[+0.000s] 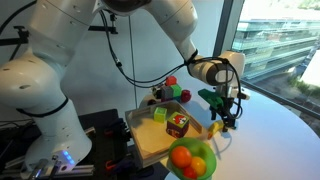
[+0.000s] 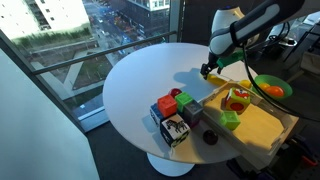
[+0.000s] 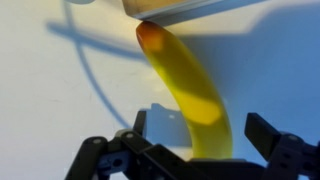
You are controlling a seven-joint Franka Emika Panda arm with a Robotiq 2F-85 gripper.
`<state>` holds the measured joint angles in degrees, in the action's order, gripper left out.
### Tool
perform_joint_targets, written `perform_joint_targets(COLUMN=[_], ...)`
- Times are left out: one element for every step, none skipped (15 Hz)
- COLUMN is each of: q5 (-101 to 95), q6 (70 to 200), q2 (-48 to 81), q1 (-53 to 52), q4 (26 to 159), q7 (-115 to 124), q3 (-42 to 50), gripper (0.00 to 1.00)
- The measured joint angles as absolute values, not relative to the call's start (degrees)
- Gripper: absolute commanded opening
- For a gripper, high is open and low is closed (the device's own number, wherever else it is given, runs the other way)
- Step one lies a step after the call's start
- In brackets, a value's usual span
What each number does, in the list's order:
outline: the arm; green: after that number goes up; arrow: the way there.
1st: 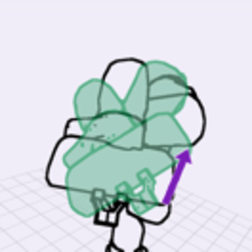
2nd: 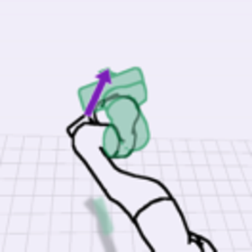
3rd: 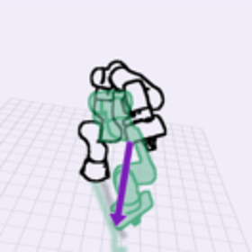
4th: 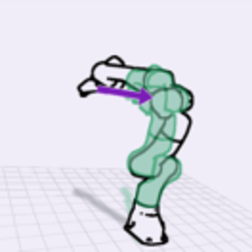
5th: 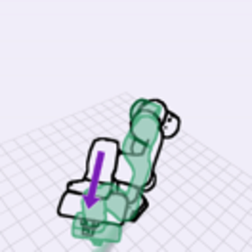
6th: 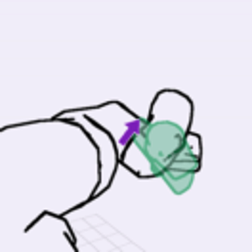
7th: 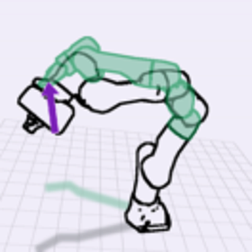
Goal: Put the banana in the crate
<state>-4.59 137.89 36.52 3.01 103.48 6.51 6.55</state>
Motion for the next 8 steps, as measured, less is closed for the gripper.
perform_joint_targets(q5=[-4.59,-4.59,-4.58,-4.56,-4.53,-4.48,-4.42,-4.39], q6=[137.89,137.89,137.89,137.89,137.88,137.87,137.87,137.88], q2=[36.68,36.80,36.92,37.03,37.08,37.09,37.09,37.09], q1=[3.07,3.12,3.17,3.22,3.26,3.29,3.34,3.38], q4=[103.44,103.40,103.35,103.31,103.28,103.26,103.21,103.04], q7=[6.42,6.35,6.32,6.32,6.32,6.32,6.32,6.32], q3=[6.55,6.55,6.55,6.55,6.55,6.55,6.55,6.55], gripper=[0.73,0.66,0.56,0.49,0.41,0.32,0.25,0.18])
